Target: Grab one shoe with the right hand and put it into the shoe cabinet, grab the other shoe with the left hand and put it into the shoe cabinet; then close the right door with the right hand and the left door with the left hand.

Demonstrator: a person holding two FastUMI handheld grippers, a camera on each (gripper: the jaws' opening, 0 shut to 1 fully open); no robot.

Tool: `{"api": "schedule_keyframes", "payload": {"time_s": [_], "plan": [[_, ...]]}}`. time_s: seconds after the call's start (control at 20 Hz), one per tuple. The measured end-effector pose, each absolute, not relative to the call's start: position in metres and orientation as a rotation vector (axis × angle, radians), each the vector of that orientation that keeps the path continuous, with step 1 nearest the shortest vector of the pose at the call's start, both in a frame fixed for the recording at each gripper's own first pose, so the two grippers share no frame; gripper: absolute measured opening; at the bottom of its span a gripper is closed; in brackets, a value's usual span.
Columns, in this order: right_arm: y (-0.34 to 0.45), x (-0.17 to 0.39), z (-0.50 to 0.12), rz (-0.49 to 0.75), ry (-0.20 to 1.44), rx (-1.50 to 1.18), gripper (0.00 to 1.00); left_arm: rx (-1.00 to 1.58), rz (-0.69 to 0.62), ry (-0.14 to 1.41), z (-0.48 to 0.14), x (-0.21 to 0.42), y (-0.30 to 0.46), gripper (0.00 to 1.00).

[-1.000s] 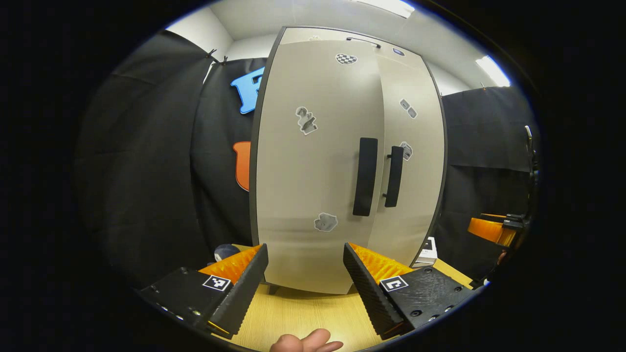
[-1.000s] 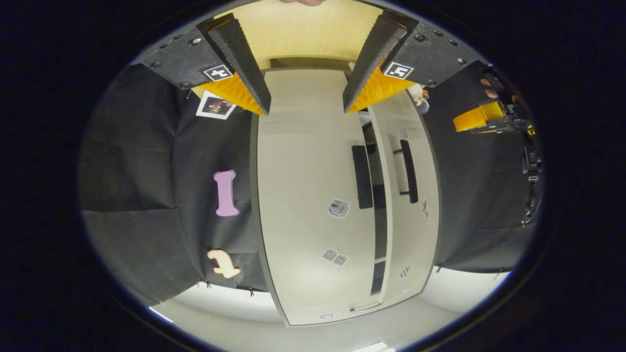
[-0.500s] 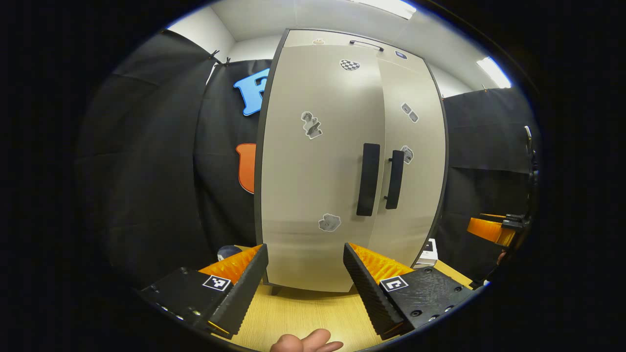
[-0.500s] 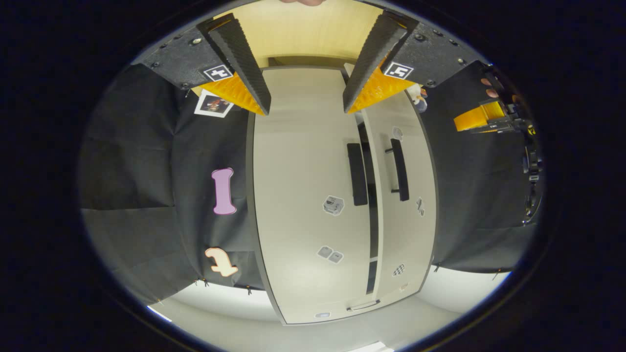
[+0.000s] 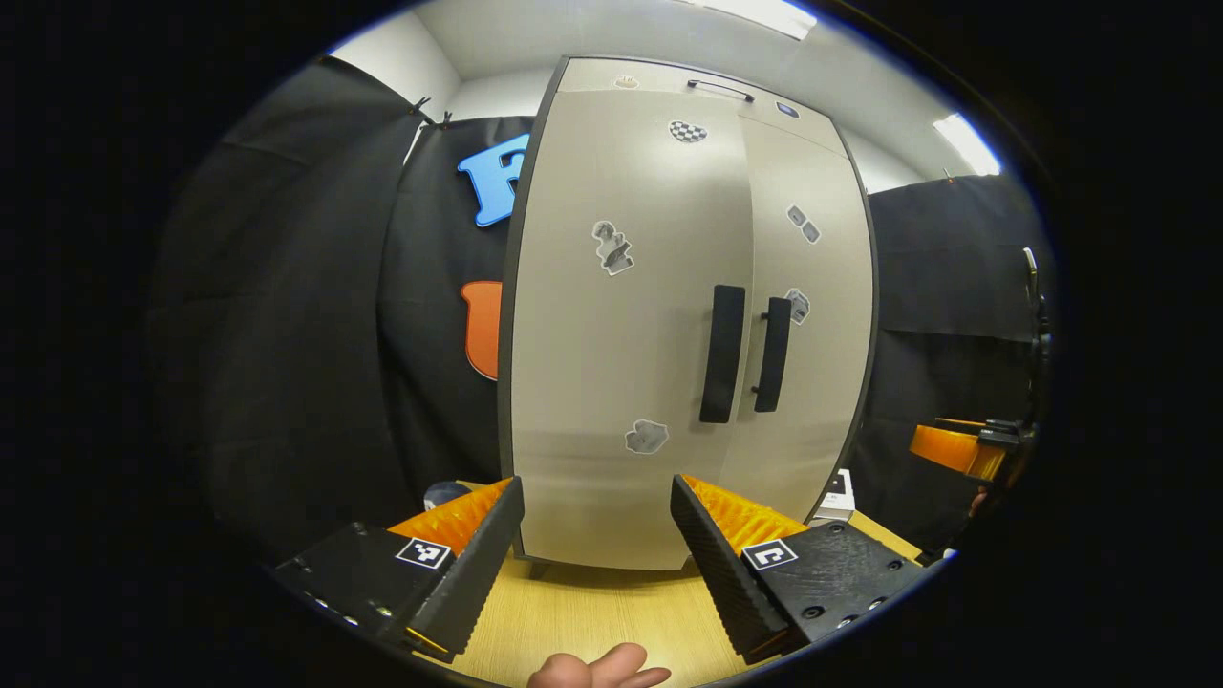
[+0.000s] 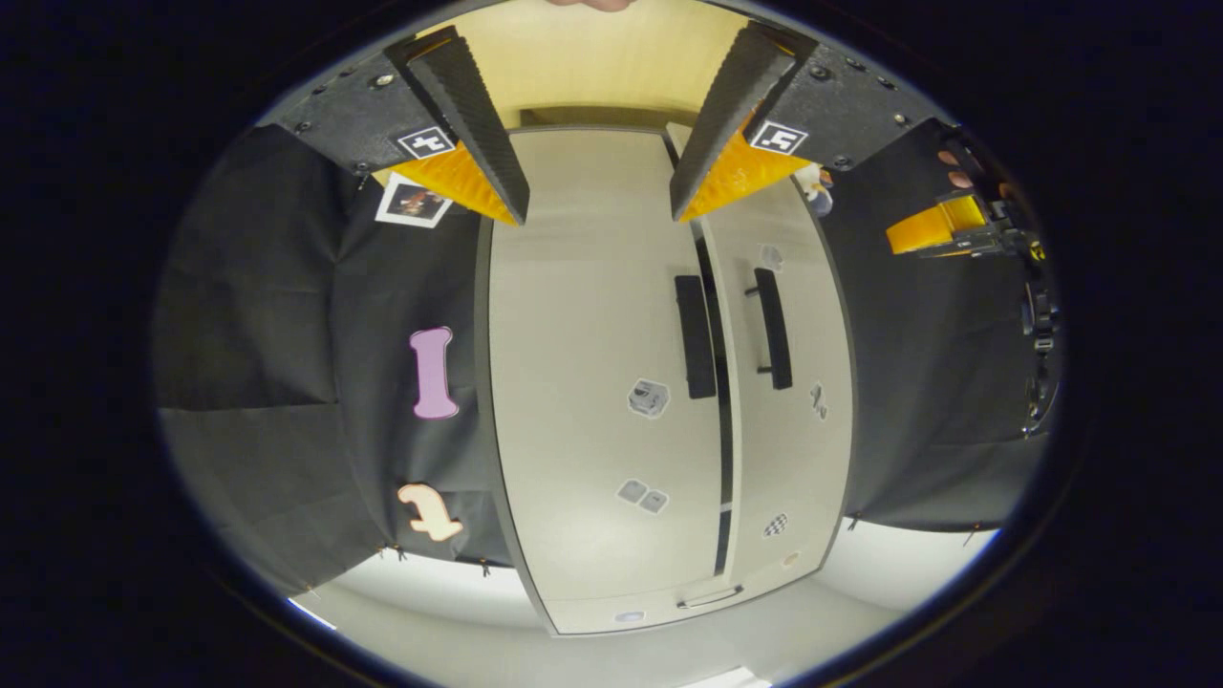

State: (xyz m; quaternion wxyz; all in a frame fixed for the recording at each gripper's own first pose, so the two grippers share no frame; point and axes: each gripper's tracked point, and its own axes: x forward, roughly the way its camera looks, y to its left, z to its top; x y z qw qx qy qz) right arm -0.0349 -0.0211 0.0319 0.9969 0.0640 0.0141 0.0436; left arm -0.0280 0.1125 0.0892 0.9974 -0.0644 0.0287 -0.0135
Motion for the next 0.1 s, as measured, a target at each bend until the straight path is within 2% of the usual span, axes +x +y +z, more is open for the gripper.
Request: {"api": "schedule_keyframes", "payload": {"time_s": [0.05, 0.1], "plan": [[-0.021, -0.0338, 0.0319, 0.089, 0.028, 0.127, 0.97, -0.127, -0.028, 0.059, 0.0886, -0.0274, 0.1123, 0.95], [-0.0204, -0.0332, 0.0324, 0.091, 0.029, 0.127, 0.92, -0.126, -0.028, 0.059, 0.0883, -0.028, 0.1123, 0.95]]}}
